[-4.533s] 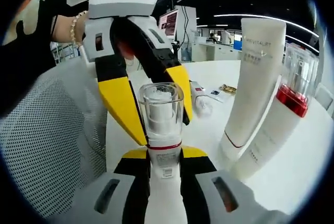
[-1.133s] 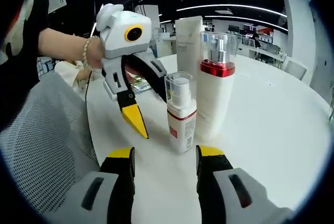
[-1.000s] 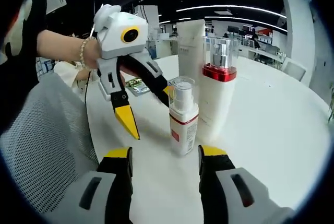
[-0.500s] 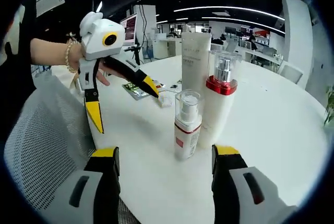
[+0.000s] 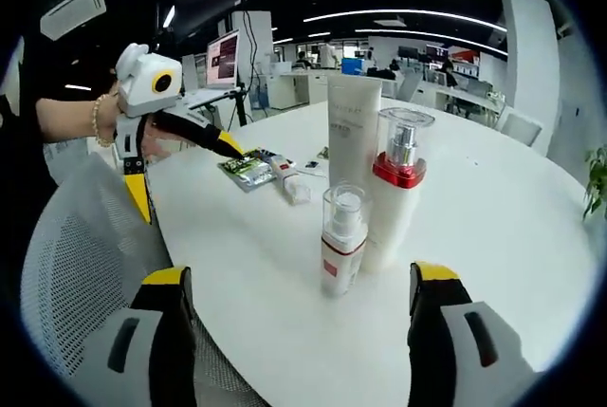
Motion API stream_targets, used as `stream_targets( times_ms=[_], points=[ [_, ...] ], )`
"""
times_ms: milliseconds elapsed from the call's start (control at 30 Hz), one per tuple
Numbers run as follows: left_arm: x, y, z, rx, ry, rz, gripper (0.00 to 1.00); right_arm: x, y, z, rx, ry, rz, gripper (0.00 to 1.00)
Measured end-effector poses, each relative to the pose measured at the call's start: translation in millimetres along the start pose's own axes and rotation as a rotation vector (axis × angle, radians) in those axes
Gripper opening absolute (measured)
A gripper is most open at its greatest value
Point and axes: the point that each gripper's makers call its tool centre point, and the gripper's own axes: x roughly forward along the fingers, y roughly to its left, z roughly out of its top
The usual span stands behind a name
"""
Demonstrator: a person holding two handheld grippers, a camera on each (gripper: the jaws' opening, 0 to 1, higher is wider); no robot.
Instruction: Arrange the skincare products in the storage area until every visible bottle or jar stands upright without overlapping.
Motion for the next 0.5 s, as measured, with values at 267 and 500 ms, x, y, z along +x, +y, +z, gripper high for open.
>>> stream_targets(
  times_ms=[267, 500],
  points=[
    [-25.7, 0.4, -10.4, -0.051, -0.016, 0.055, 0.97, -2.0, 7.6, 3.3, 0.034, 0.004, -0.001, 1.0],
    [-52.4, 8.3, -21.5, -0.1, -0.051, 0.124, 0.98, -5.0, 15.4, 11.8, 0.061, -0.015, -0.007, 1.0]
  ],
)
